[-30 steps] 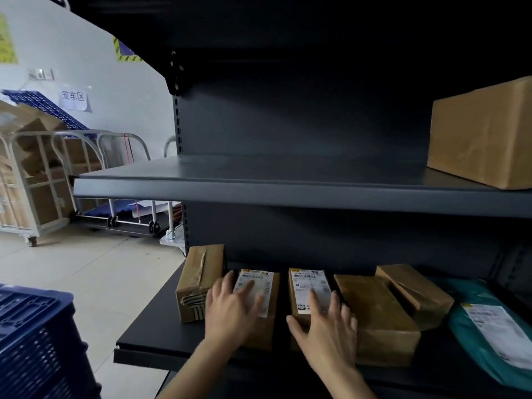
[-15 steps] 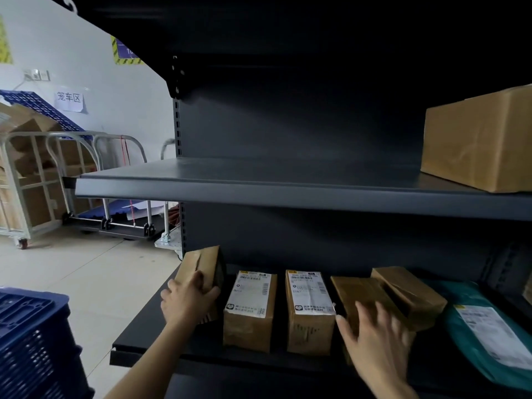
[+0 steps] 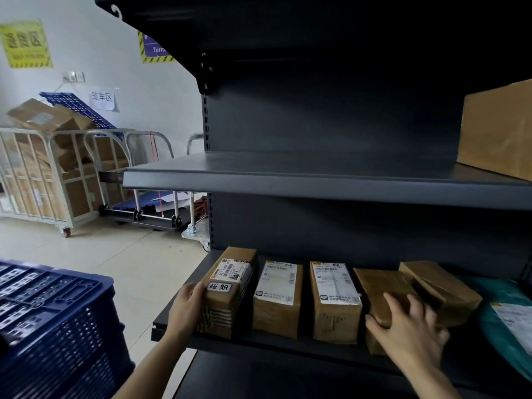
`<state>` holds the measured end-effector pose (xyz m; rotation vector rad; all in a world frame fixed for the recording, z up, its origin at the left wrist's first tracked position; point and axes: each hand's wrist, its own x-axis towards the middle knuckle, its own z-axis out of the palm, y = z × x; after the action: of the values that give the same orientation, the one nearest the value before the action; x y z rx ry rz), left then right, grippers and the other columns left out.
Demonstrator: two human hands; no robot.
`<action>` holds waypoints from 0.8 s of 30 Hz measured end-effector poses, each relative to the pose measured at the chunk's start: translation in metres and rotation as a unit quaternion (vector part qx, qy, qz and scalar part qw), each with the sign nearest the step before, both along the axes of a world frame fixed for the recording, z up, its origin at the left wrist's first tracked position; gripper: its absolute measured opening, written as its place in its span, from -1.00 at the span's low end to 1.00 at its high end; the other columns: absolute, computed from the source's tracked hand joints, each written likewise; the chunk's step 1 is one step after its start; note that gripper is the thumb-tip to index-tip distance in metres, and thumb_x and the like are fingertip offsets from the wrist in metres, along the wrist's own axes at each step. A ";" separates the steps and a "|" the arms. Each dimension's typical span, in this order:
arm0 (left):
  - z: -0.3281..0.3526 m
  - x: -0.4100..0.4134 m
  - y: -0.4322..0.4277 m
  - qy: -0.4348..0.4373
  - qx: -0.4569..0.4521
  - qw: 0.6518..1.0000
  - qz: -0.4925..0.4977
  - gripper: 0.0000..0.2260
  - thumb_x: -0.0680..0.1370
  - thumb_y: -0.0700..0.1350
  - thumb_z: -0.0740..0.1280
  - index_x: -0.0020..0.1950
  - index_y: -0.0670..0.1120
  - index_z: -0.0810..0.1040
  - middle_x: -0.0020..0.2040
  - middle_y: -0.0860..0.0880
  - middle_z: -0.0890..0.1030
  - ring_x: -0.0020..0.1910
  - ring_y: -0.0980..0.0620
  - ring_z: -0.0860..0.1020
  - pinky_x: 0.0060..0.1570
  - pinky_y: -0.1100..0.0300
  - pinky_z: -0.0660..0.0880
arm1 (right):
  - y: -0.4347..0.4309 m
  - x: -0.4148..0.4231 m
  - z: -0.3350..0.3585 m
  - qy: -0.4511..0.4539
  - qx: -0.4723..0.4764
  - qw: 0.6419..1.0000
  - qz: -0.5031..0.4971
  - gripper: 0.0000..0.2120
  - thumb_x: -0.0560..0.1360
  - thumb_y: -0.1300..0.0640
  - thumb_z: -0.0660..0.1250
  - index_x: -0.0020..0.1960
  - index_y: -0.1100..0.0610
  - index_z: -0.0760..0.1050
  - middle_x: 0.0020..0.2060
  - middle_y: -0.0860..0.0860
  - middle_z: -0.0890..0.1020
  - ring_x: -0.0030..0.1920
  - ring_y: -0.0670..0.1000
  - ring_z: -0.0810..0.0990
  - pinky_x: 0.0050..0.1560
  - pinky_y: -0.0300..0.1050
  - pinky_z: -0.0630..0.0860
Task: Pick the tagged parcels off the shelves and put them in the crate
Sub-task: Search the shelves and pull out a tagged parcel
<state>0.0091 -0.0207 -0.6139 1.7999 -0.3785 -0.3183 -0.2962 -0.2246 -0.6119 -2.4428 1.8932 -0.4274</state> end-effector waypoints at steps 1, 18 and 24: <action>0.003 -0.003 0.000 -0.039 0.014 0.999 0.010 -0.57 0.58 0.06 0.21 0.37 -0.15 0.39 0.25 -0.18 0.54 0.24 -0.18 0.48 0.26 -0.04 0.37 | 0.002 0.002 -0.001 0.000 -0.003 1.000 0.002 -0.29 0.37 -0.46 0.04 0.46 -0.24 0.04 0.49 0.01 0.12 0.45 0.11 0.08 0.30 0.16 0.27; 0.006 -0.042 -0.022 -0.182 0.153 0.971 -0.032 -0.22 0.29 0.09 0.51 0.36 -0.18 0.23 0.25 -0.13 0.32 0.29 -0.12 0.32 0.19 0.00 0.39 | 0.015 -0.002 -0.006 -0.007 -0.017 1.000 0.021 -0.26 0.37 -0.45 0.06 0.47 -0.23 -0.02 0.52 -0.02 0.04 0.49 0.08 -0.01 0.36 0.16 0.20; 0.004 -0.040 -0.023 -0.181 0.162 0.970 -0.027 -0.19 0.29 0.02 0.54 0.38 -0.22 0.23 0.28 -0.19 0.32 0.30 -0.19 0.31 0.21 -0.09 0.38 | 0.015 -0.001 -0.006 0.003 -0.008 1.000 0.019 -0.27 0.39 -0.43 0.07 0.48 -0.21 0.00 0.53 0.00 0.04 0.50 0.10 -0.01 0.37 0.17 0.16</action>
<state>-0.0306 -0.0437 -0.6101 2.1777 -0.6636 -0.0882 -0.2967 -0.2098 -0.6175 -2.4889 1.8480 -0.4355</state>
